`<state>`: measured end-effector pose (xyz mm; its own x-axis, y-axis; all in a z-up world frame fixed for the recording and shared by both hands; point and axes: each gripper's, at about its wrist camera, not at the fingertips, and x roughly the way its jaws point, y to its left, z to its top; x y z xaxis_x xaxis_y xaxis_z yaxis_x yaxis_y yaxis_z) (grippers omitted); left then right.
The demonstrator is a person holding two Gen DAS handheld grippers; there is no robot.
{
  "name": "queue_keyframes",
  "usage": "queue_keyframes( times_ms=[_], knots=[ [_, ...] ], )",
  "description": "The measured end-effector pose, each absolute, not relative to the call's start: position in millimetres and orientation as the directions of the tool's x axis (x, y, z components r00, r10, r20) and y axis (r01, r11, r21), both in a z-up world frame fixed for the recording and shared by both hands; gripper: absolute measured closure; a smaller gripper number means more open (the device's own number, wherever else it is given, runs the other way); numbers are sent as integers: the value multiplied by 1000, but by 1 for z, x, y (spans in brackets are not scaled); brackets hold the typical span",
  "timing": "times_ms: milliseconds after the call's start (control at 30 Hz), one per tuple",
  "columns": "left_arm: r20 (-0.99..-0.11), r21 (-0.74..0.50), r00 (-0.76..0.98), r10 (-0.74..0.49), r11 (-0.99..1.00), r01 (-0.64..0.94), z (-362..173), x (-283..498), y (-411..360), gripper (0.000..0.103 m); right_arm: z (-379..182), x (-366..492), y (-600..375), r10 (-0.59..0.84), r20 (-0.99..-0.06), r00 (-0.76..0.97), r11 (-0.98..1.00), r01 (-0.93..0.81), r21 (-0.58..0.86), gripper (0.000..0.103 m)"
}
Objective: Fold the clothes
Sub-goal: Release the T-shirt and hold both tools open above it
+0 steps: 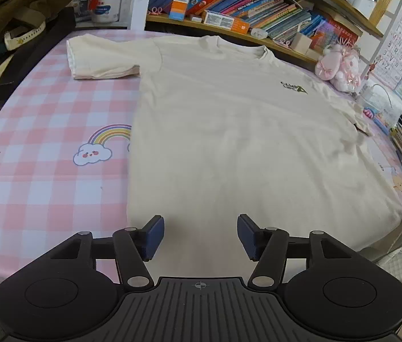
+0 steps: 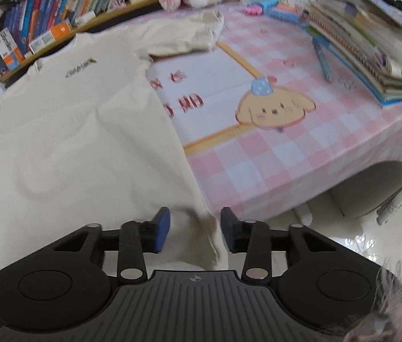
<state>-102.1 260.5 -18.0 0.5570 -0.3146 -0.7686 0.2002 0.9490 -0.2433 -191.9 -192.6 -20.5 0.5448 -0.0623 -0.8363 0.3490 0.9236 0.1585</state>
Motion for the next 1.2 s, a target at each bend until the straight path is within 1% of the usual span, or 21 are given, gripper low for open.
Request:
queue_keyframes(
  times_ms=[33, 67, 100, 167, 300, 367, 533, 600, 733, 800, 1200],
  knots=[
    [-767, -237, 561, -311, 950, 204, -18, -103, 259, 37, -18, -191, -189, -69, -830, 554, 925, 346, 154, 54],
    [-765, -229, 565, -309, 951, 209, -19, -104, 257, 36, -15, -190, -185, -73, -823, 563, 928, 341, 151, 48],
    [-764, -221, 569, -306, 951, 215, -19, -104, 255, 35, -13, -189, -181, -75, -817, 572, 930, 335, 150, 46],
    [-764, -211, 570, -303, 952, 223, -19, -105, 252, 34, -10, -187, -173, -79, -806, 586, 933, 329, 148, 36],
    [-758, -202, 576, -305, 950, 238, -18, -108, 245, 30, -8, -182, -157, -81, -800, 595, 941, 310, 135, 31],
    [-752, -194, 585, -303, 950, 244, -17, -110, 242, 27, -6, -180, -150, -84, -794, 602, 952, 285, 115, 24],
    [-742, -173, 611, -277, 959, 225, -16, -115, 236, 21, 2, -179, -139, -96, -762, 640, 963, 254, 93, 18],
    [-734, -167, 625, -264, 963, 211, -16, -117, 235, 20, 3, -179, -134, -104, -753, 649, 965, 249, 81, 14],
    [-713, -171, 651, -260, 965, 197, -13, -119, 235, 14, 4, -180, -128, -118, -749, 652, 969, 240, 56, 8],
    [-712, -177, 651, -264, 964, 196, -14, -119, 234, 12, 4, -181, -126, -123, -749, 651, 970, 237, 47, 6],
    [-738, -162, 633, -235, 972, 171, -17, -109, 217, 11, -1, -167, -139, -115, -752, 649, 968, 244, 62, 4]
  ],
)
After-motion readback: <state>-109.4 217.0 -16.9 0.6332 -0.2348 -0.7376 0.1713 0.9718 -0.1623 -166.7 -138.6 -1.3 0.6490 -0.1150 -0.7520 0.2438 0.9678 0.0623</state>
